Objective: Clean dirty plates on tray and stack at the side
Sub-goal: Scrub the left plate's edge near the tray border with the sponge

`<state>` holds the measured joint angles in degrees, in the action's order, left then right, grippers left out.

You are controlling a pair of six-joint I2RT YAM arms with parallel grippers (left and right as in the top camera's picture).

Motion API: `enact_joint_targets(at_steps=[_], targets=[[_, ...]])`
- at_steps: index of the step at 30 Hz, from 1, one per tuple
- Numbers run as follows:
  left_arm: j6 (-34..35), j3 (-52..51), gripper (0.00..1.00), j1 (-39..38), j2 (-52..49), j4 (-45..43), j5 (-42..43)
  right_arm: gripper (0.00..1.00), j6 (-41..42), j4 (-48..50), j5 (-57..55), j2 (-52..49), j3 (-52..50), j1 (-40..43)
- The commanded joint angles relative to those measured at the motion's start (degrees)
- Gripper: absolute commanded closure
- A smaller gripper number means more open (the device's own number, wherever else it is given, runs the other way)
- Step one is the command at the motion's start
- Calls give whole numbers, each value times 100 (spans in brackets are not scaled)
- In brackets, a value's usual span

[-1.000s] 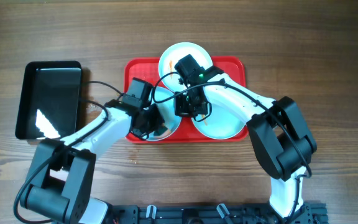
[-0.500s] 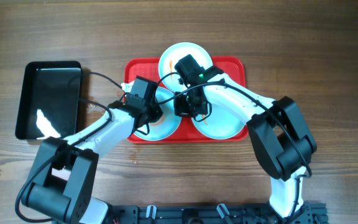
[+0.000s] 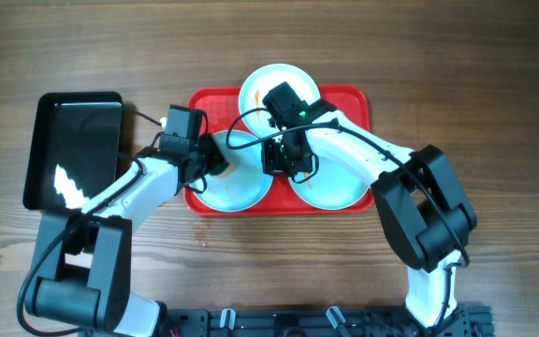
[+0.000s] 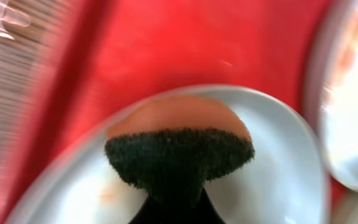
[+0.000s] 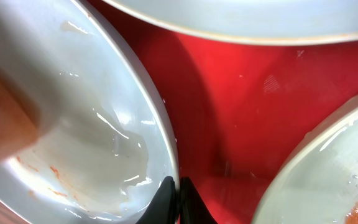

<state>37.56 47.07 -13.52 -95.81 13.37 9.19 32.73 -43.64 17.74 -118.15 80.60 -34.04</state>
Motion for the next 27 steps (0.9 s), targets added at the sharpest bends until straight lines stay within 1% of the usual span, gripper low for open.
enact_joint_targets(at_steps=[1, 3, 7, 13, 20, 23, 27], targets=[[-111, -57, 96, -166, -94, -118, 1281, 96, -111, -33, -81, -166, -63, -28], [-111, -57, 96, -321, -94, -105, 1283, 96, -105, -26, -79, -166, -63, -28], [-111, -57, 96, -557, -96, -101, 909, 96, -101, 11, -79, -166, -63, -28], [-111, -57, 96, -472, -116, -140, 328, 96, -101, -22, -79, -166, -63, -28], [-114, -57, 96, -195, -647, -140, 404, 96, -103, -48, -76, -166, -63, -28], [-111, -57, 96, -160, -815, 127, 400, 96, -101, -55, -76, -166, -63, -28], [-111, -57, 96, -13, -752, 608, 396, 96, -101, -55, -79, -166, -63, -28]])
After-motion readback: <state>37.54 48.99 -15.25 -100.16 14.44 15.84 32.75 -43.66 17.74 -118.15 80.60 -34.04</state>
